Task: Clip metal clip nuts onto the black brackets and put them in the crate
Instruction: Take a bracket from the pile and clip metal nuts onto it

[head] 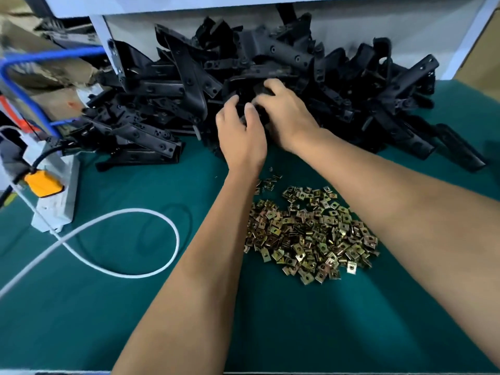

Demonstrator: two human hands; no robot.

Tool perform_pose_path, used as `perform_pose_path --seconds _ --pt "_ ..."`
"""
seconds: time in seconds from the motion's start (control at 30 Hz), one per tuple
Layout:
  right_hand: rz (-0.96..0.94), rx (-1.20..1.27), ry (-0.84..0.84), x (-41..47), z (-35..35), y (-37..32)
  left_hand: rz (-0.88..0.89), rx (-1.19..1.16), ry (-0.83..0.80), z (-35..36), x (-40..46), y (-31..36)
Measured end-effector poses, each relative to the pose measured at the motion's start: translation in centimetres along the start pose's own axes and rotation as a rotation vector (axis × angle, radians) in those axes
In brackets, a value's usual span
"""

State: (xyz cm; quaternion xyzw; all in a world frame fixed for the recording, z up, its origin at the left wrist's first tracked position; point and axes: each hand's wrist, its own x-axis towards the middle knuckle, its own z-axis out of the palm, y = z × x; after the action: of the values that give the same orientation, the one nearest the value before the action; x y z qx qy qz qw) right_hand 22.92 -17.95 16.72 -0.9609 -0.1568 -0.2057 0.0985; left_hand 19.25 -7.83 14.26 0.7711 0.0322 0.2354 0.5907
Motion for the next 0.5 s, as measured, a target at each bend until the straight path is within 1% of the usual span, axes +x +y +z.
perform_pose_path --seconds 0.03,0.07,0.1,0.13,0.17,0.2,0.23,0.3,0.37,0.4,0.47,0.5 --pt "0.028 0.061 0.023 -0.2 0.0 0.4 -0.062 -0.039 -0.033 0.4 0.6 0.5" --pt "0.091 0.149 0.102 -0.4 -0.1 0.3 -0.125 -0.07 -0.064 0.8 1.2 0.8" --pt "0.139 0.151 0.164 -0.4 -0.2 0.6 -0.18 -0.093 -0.091 1.0 1.6 1.0" --pt "0.13 0.177 0.205 -0.5 -0.4 0.6 -0.218 -0.11 -0.11 1.2 2.0 1.2" --pt "0.128 0.203 0.214 -0.9 -0.7 0.4 -0.237 -0.124 -0.119 1.4 2.1 1.2" --pt "0.136 0.302 0.244 -1.4 -1.1 0.3 -0.242 -0.141 -0.122 1.5 2.2 1.2" --pt "0.094 0.359 0.309 -2.1 -1.2 0.3 -0.245 -0.164 -0.126 1.6 2.2 1.2" --pt "-0.04 0.339 0.479 -3.2 -1.8 0.6 -0.274 -0.223 -0.134 1.8 2.2 0.9" --pt "-0.023 0.372 0.619 -4.2 -2.5 0.6 -0.321 -0.272 -0.123 1.7 2.2 0.8" --pt "0.001 0.4 0.663 -4.6 -2.7 0.5 -0.331 -0.287 -0.119 1.6 2.1 0.8" --pt "0.045 0.459 0.71 -5.7 -2.7 0.4 -0.334 -0.33 -0.11 1.6 1.8 1.0" --pt "0.048 0.491 0.702 -6.2 -2.6 0.4 -0.343 -0.383 -0.084 1.6 1.6 1.3"
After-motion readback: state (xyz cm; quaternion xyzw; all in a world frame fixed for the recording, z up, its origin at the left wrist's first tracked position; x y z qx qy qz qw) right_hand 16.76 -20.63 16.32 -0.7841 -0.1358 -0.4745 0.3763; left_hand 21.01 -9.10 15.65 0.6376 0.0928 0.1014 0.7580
